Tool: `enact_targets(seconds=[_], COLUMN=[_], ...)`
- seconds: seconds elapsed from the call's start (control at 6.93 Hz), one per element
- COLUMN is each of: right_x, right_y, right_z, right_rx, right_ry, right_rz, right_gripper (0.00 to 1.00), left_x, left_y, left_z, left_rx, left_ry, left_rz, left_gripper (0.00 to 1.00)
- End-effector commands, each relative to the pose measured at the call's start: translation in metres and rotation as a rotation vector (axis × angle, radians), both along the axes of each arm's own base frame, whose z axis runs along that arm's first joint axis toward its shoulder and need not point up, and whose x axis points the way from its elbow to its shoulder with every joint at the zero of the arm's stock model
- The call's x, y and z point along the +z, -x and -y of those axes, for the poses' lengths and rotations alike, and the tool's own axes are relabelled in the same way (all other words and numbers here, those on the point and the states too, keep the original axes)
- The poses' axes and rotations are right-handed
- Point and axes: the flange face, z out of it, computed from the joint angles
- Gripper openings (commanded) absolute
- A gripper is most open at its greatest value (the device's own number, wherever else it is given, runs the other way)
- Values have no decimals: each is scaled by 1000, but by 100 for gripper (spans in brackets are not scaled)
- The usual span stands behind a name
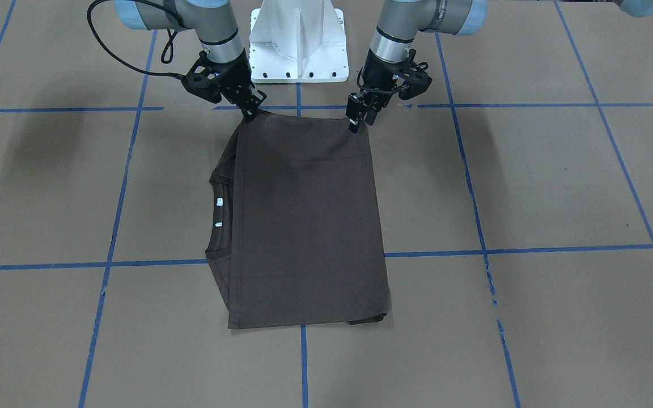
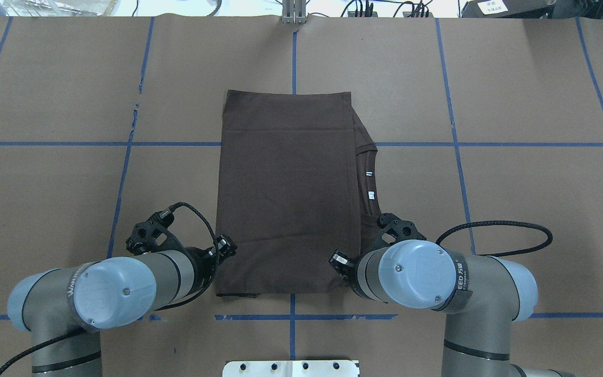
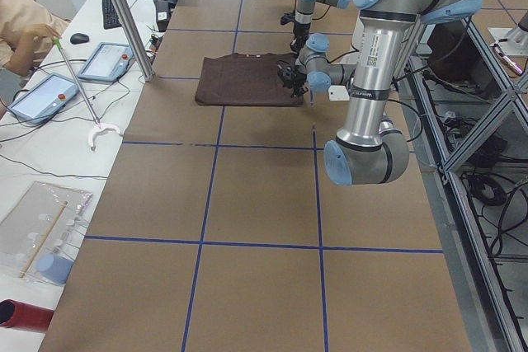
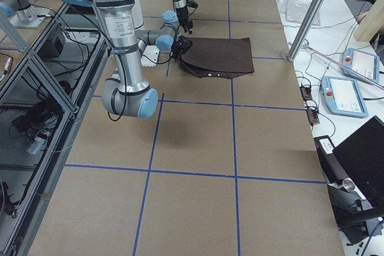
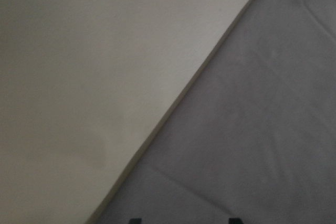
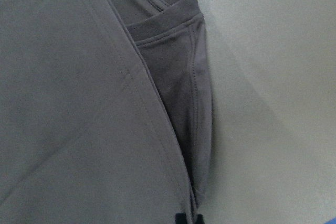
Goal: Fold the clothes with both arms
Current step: 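Move the left gripper to the shirt edge nearest the robot and grasp it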
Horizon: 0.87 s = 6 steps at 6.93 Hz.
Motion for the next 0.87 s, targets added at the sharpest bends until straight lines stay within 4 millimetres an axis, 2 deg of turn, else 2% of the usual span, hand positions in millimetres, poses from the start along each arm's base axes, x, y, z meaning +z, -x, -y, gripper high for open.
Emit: enact_targets(seconds=[0.0,0.58,0.72], right_x=[0,-2,-2], right_y=[0,1,1], right_z=[0,0,0], right_rx=[-2,-2,-2], right_ry=[0,1,1], right_rz=[0,5,5], right_gripper=[0,0,0], left_x=[9,20,20], left_y=[-11,-21,-25], left_z=[-12,-19,-27], left_rx=[18,34,51], left_ry=[13,17,19], left_rz=[21,50,55], left_gripper=[64,61,60])
